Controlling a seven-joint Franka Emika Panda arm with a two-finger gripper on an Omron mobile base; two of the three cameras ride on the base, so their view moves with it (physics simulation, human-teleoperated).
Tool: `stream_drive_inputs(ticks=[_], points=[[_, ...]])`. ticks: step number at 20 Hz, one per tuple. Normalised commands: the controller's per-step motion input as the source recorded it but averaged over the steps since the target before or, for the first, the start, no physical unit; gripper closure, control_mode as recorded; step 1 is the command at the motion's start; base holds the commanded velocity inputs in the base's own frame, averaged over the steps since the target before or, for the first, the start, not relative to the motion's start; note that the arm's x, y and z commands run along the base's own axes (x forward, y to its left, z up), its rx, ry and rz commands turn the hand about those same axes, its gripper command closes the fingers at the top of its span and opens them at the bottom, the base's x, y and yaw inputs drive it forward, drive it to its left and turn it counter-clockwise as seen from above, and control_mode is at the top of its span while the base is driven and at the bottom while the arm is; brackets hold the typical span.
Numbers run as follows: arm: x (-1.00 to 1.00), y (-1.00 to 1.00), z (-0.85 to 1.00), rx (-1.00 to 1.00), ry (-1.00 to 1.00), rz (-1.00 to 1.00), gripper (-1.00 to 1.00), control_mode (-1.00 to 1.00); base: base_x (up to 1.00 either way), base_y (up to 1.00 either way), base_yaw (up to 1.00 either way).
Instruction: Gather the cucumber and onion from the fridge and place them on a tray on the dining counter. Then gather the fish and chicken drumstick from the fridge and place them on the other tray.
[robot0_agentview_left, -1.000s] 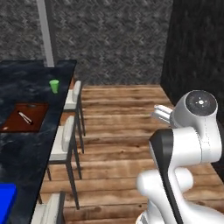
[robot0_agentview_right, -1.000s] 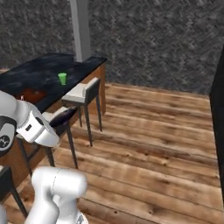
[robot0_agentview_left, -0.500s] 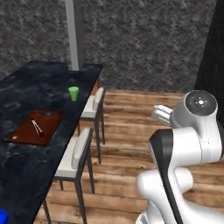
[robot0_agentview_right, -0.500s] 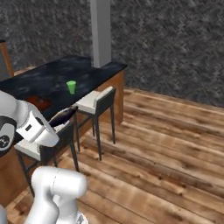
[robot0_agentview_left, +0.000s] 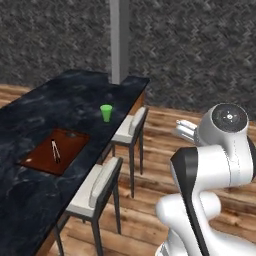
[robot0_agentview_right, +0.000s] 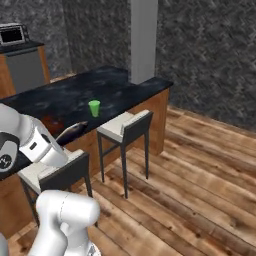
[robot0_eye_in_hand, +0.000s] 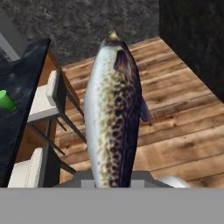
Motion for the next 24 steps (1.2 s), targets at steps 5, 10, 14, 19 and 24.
stream_drive_inputs(ticks=[5, 10, 14, 19, 24], points=[[0.00, 0.00, 0.00, 0.00, 0.00, 0.00, 1.00, 1.00, 0.48, -0.03, 0.43], [0.00, 0.00, 0.00, 0.00, 0.00, 0.00, 1.00, 1.00, 0.47, -0.13, 0.42], [0.00, 0.00, 0.00, 0.00, 0.00, 0.00, 1.00, 1.00, 0.48, -0.16, 0.42], [0.00, 0.00, 0.00, 0.00, 0.00, 0.00, 1.00, 1.00, 0.45, -0.15, 0.43], [0.00, 0.00, 0.00, 0.00, 0.00, 0.00, 1.00, 1.00, 0.41, -0.04, 0.43]])
